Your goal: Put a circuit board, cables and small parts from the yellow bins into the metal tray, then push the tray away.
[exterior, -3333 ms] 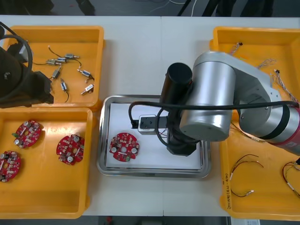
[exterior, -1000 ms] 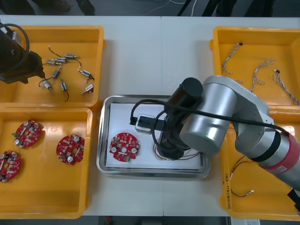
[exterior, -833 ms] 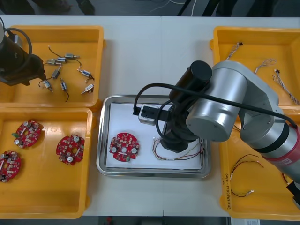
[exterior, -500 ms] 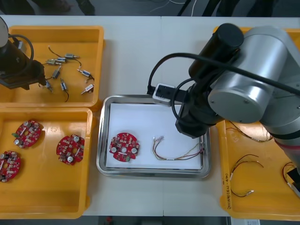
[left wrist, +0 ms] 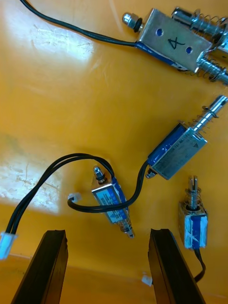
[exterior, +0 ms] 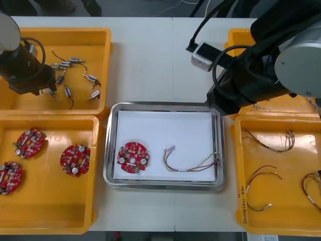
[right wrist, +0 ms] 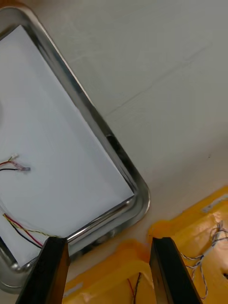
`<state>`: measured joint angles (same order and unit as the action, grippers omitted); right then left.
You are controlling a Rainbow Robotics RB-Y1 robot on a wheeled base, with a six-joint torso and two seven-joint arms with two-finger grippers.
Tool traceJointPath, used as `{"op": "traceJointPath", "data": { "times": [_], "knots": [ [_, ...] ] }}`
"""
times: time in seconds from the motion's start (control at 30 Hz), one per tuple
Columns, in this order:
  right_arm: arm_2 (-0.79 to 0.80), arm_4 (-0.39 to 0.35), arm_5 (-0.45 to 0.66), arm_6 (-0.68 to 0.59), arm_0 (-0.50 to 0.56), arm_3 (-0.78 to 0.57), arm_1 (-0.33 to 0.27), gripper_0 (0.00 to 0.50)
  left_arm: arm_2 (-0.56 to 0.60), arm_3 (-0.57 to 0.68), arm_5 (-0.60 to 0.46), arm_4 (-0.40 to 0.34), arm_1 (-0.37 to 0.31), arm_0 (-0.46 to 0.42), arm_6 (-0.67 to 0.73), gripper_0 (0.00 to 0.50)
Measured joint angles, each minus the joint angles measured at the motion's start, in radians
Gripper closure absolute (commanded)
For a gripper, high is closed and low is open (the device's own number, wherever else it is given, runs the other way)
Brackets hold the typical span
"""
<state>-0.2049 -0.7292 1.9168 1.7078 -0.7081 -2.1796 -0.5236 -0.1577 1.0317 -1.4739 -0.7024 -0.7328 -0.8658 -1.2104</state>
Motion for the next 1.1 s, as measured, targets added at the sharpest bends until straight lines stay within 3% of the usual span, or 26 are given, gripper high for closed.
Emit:
{"op": "traceJointPath", "data": {
  "times": [0.27,0.67,1.1],
  "knots": [
    [0.106,0.038,0.000,-0.008,0.009,0.004,-0.068,0.000,-0.031,-0.068,0.057,-0.002,0.014,-0.015,0.000,0.000],
    [0.328,0.041,0.000,-0.009,0.012,0.194,-0.078,0.000,-0.056,-0.078,0.096,-0.002,0.019,-0.017,0.000,0.000],
    [0.448,0.173,0.000,-0.009,0.012,0.351,-0.078,0.000,-0.056,-0.105,0.137,-0.002,0.025,-0.018,0.000,0.000]
  ]
}}
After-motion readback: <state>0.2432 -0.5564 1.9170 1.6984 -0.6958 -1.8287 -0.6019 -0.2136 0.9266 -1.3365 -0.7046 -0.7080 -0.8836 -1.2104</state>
